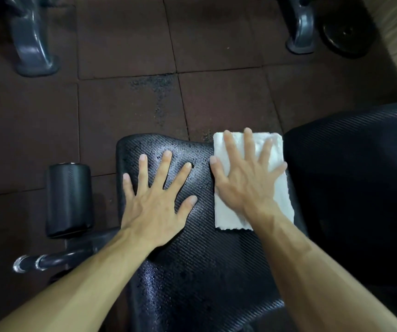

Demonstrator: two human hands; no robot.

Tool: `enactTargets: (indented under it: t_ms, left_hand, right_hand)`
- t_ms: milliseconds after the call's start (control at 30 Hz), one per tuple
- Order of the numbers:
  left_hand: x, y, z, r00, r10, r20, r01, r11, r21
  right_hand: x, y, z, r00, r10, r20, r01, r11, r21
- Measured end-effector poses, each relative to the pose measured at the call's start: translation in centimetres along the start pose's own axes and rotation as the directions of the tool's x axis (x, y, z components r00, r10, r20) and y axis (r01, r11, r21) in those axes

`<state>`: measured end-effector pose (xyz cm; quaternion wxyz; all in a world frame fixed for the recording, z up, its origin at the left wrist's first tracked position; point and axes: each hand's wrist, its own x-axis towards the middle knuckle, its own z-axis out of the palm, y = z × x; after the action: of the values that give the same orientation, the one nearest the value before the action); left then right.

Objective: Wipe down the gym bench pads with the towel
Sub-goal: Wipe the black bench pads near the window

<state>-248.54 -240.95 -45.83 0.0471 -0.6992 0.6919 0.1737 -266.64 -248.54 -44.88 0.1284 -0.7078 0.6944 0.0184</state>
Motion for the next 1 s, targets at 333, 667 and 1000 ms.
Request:
enactTargets:
  t_ms: [333,667,1000]
  left_hand:
    - [-0.3,0.2,-0.3,1.000,-0.010,0.000,0.010,0.999,-0.030]
    - [-9.6,1.2,2.9,0.998,0.061,0.009,-0.060,0.997,-0.051]
    - [-10.3,-0.1,2.8,0.997,0.076,-0.025,-0.080,0.984,-0.162]
  right_hand:
    - [-3.4,2.5,0.0,0.961,-0.272,0.039,0.275,0.954,-0.115]
    - [-11.3,6.9,0.0,0.979,-0.163,0.123,0.182,0.971,-0.156]
    - [-19.1,6.5,0.9,0.990,-0.056,0.133,0.066,0.995,-0.076]
